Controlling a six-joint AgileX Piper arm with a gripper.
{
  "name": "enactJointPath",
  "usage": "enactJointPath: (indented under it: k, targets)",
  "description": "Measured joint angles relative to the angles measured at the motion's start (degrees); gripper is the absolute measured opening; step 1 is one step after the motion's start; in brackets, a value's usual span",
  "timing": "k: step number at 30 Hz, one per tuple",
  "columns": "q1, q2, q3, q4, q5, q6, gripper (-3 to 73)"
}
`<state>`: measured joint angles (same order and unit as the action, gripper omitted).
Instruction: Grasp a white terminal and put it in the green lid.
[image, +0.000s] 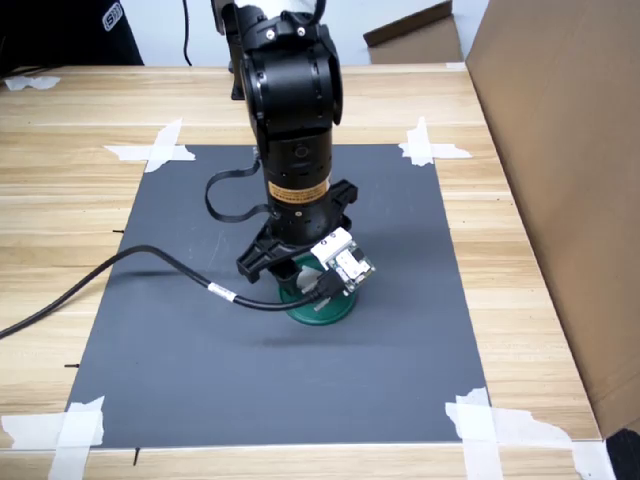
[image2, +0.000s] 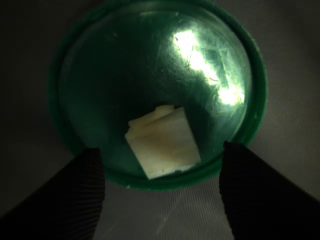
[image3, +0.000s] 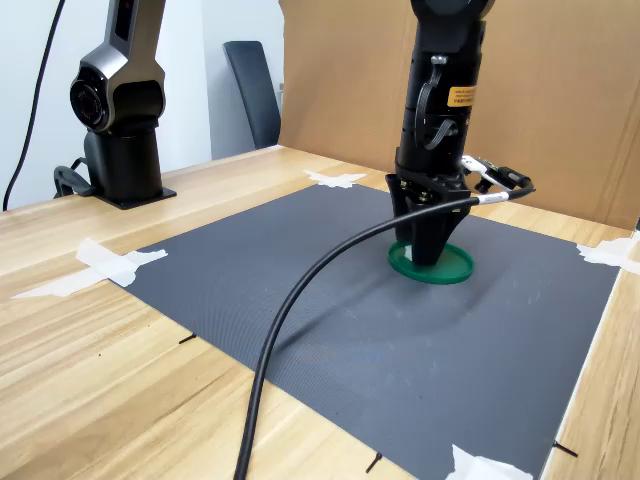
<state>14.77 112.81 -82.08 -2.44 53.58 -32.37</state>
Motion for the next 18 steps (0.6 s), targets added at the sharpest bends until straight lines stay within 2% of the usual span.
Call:
enactJointPath:
  k: [5, 13, 14, 15, 18]
  targets:
    - [0.0, -7.0, 0.2, 1.8, 0.8, 2.0, 59.2]
    - [-0.1, -14.3, 0.2, 2.8, 3.2, 3.3, 56.4]
    - [-0.1, -15.3, 0.2, 2.9, 3.2, 3.7, 54.8]
    - [-0.1, -19.0, 0.4, 3.0, 3.1, 5.5, 48.8]
    - [-0.1, -24.2, 0.6, 3.0, 2.6, 6.5, 37.4]
